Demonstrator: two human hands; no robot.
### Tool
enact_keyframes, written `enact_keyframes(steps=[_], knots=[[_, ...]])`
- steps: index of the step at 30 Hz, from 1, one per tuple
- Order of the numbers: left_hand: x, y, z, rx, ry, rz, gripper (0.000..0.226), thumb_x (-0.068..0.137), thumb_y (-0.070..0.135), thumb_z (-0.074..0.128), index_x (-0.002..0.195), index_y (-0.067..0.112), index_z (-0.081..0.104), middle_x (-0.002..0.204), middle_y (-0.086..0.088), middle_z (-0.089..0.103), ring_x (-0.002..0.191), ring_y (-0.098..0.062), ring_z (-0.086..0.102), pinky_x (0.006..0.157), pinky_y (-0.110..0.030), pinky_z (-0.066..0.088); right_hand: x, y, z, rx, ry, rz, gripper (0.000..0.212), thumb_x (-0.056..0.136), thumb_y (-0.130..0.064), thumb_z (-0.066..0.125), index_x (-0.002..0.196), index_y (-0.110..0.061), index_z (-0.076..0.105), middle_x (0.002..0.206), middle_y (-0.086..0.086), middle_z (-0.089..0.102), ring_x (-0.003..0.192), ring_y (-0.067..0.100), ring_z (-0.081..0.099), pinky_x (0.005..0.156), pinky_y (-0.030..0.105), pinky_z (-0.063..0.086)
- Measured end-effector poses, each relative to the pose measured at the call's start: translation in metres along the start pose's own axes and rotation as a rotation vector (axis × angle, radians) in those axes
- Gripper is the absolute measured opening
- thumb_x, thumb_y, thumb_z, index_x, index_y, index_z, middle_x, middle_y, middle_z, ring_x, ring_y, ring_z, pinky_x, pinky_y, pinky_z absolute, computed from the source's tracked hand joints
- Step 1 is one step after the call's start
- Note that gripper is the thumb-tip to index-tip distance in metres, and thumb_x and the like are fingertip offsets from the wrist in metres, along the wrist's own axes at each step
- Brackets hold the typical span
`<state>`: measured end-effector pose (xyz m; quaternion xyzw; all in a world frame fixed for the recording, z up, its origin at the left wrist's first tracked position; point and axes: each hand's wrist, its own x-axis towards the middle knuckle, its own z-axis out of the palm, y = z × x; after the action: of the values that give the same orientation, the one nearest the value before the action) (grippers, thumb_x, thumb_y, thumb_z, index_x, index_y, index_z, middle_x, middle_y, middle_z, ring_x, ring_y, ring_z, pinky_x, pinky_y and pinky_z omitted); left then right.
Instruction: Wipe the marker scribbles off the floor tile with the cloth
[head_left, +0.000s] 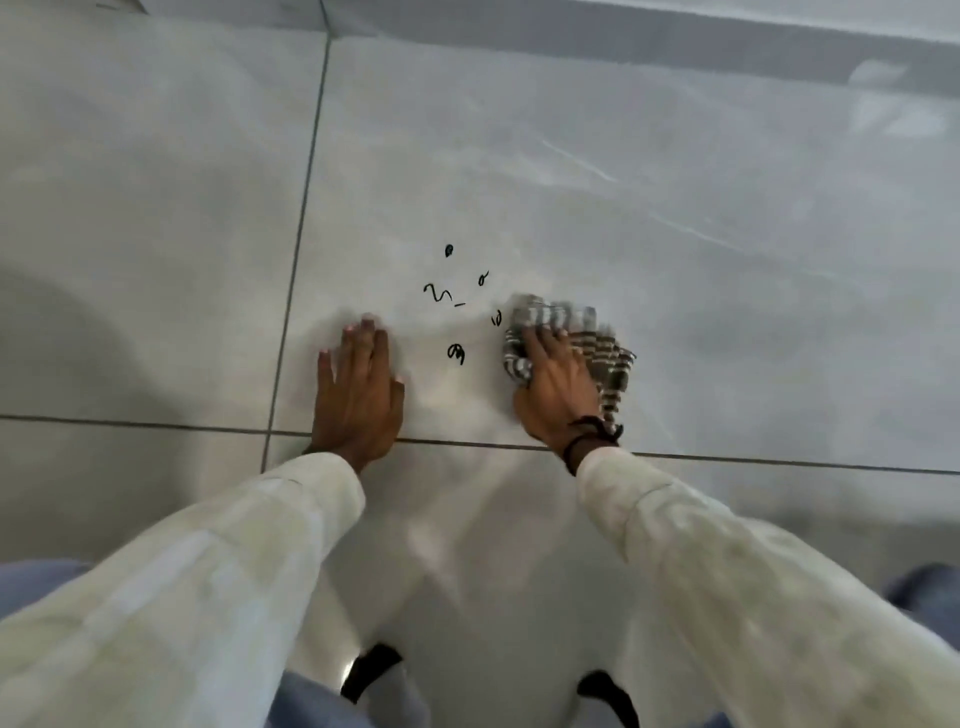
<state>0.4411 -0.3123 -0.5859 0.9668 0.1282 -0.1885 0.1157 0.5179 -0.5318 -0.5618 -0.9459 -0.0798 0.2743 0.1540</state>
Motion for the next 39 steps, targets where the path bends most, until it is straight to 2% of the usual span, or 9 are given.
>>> enact_keyframes(steps=[3,10,13,16,21,25,30,35,39], knots=[[0.024,-0.020,0.043,0.017,0.152,0.038,0.069,0.109,0.030,0.034,0.170,0.003,0.016,0.181,-0.018,0.006,0.169,-0.035,0.010,0.136,-0.059,0.011,0.021,0.022,0.052,-0.068,0.088,-0.062,0.078,0.102,-0.035,0.050,0.170,-0.022,0.013,0.180,0.008,-0.002,0.167,0.031,-0.005,0.136,0.052,0.005],[0.031,-0.031,0.064,0.027,0.282,0.080,0.073,0.106,0.036,0.032,0.170,0.005,0.017,0.181,-0.015,0.011,0.169,-0.032,0.012,0.136,-0.059,0.013,0.040,0.022,0.068,-0.180,0.240,-0.191,0.094,0.096,-0.076,0.029,0.170,-0.021,0.013,0.181,0.002,0.004,0.168,0.028,-0.003,0.136,0.055,0.003],[0.032,-0.031,0.063,0.029,0.270,0.076,0.074,0.105,0.037,0.032,0.171,0.007,0.015,0.182,-0.012,0.009,0.170,-0.030,0.010,0.136,-0.058,0.012,0.046,0.042,0.057,-0.208,0.226,-0.216,0.094,0.094,-0.078,0.024,0.170,-0.023,0.013,0.181,-0.003,0.005,0.168,0.024,-0.001,0.135,0.056,0.010],[0.034,-0.032,0.065,0.028,0.295,0.071,0.075,0.105,0.038,0.033,0.171,0.010,0.013,0.183,-0.009,0.007,0.170,-0.028,0.007,0.137,-0.057,0.012,0.068,0.015,0.050,-0.132,0.223,-0.121,0.098,0.093,-0.080,0.019,0.170,-0.021,0.009,0.181,-0.001,0.000,0.168,0.026,-0.006,0.136,0.055,0.000],[0.033,-0.033,0.066,0.032,0.313,0.076,0.075,0.106,0.040,0.033,0.172,0.012,0.011,0.183,-0.007,0.007,0.171,-0.026,0.007,0.136,-0.057,0.014,0.061,0.046,0.041,-0.254,0.148,-0.368,0.090,0.096,-0.075,0.024,0.170,-0.026,0.012,0.180,-0.005,0.006,0.168,0.022,0.000,0.135,0.054,0.011],[0.035,-0.034,0.069,0.036,0.323,0.078,0.074,0.106,0.041,0.030,0.171,0.011,0.012,0.183,-0.008,0.008,0.170,-0.027,0.009,0.136,-0.057,0.014,0.080,0.032,0.031,-0.204,0.174,-0.189,0.091,0.094,-0.075,0.018,0.170,-0.026,0.008,0.180,-0.005,0.000,0.168,0.021,-0.005,0.136,0.053,0.002],[0.035,-0.034,0.067,0.038,0.317,0.077,0.075,0.106,0.041,0.031,0.171,0.009,0.012,0.183,-0.010,0.008,0.170,-0.028,0.009,0.136,-0.058,0.015,0.059,0.054,0.035,-0.300,0.103,-0.402,0.085,0.099,-0.073,0.026,0.170,-0.029,0.010,0.180,-0.007,0.005,0.168,0.018,-0.001,0.135,0.053,0.011],[0.034,-0.033,0.066,0.062,0.299,0.080,0.073,0.107,0.040,0.030,0.170,0.006,0.015,0.182,-0.013,0.009,0.170,-0.031,0.010,0.136,-0.058,0.015,0.110,0.017,0.016,-0.191,0.202,-0.150,0.085,0.099,-0.070,0.024,0.170,-0.025,0.011,0.181,-0.003,0.004,0.168,0.023,-0.001,0.135,0.054,0.003],[0.034,-0.033,0.065,0.068,0.316,0.085,0.073,0.107,0.040,0.028,0.170,0.005,0.016,0.182,-0.014,0.011,0.170,-0.031,0.011,0.135,-0.059,0.015,0.104,0.010,0.026,-0.272,0.162,-0.365,0.087,0.098,-0.073,0.023,0.170,-0.026,0.013,0.180,-0.003,0.007,0.168,0.022,0.002,0.136,0.054,0.007]])
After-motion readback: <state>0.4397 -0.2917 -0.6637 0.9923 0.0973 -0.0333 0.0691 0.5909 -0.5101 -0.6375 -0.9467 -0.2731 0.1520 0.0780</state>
